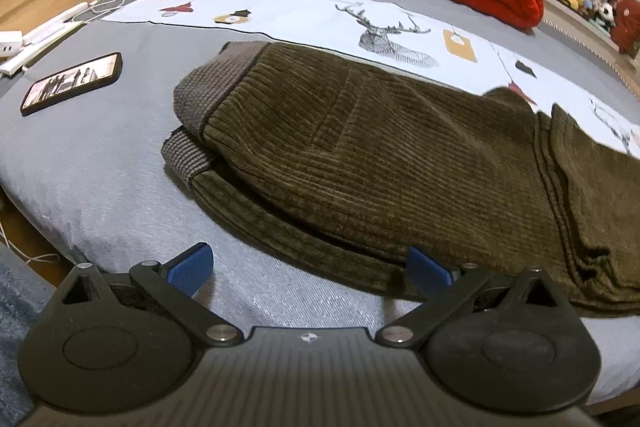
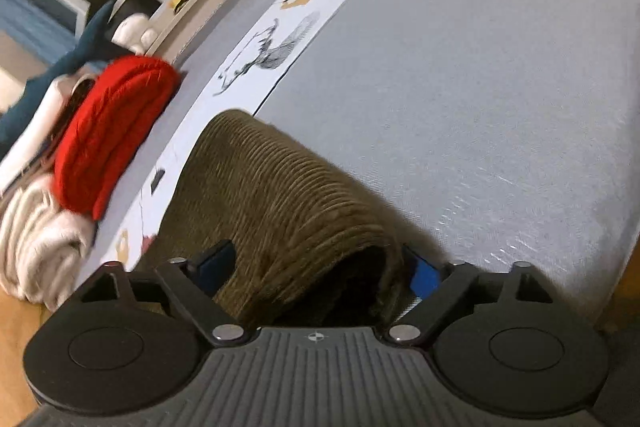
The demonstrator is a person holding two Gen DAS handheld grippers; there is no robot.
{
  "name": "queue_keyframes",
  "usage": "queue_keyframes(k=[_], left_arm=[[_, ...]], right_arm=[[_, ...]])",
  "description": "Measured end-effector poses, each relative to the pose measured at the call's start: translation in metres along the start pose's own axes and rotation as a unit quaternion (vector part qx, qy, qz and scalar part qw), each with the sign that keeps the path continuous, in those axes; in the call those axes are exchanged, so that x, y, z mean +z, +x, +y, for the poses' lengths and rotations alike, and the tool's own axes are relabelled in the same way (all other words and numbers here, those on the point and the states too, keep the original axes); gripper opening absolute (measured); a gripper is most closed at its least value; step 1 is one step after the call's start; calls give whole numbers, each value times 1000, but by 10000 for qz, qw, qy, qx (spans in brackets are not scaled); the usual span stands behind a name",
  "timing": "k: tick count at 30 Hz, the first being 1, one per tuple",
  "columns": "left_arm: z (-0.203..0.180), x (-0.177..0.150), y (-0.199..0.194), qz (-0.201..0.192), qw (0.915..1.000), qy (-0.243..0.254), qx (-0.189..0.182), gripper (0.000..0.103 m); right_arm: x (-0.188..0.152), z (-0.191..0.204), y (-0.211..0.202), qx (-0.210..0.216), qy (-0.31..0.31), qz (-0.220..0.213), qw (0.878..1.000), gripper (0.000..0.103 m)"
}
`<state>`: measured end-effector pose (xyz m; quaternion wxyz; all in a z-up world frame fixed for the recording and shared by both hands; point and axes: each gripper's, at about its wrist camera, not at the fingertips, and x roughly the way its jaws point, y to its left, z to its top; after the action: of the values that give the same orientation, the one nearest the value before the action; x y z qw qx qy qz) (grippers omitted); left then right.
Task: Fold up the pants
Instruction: 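Move the right gripper to the folded hem end of the pants and close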
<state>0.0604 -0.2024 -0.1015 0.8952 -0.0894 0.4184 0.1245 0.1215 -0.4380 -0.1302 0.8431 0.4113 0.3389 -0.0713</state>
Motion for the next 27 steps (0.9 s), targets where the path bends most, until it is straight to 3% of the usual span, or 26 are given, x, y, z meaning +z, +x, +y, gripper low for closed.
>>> queue_keyframes(k=[2,4,6,13,18,27], left_arm=[[3,2,-2,-35,10000,-48,23,103],[6,3,-2,-37,10000,-82,43,103],[9,5,-2,-10,9999,-158,46,103],[16,7,1,76,9995,-301,96,103],[16,6,1,83,9996,-267,108,103],[17,6,0,12,9995,-262,168,103]], right_arm=[[-4,9,2,-34,-326,32,9995,94],[-7,12,3,228,-376,232,9988,94],[-7,13,3,232,-398,227,9987,94],[-2,1,6,339,255,31,9991,94],[-7,11,7,294,-273,40,9992,91],[-2,-5,5,466,317,14,9984,90]])
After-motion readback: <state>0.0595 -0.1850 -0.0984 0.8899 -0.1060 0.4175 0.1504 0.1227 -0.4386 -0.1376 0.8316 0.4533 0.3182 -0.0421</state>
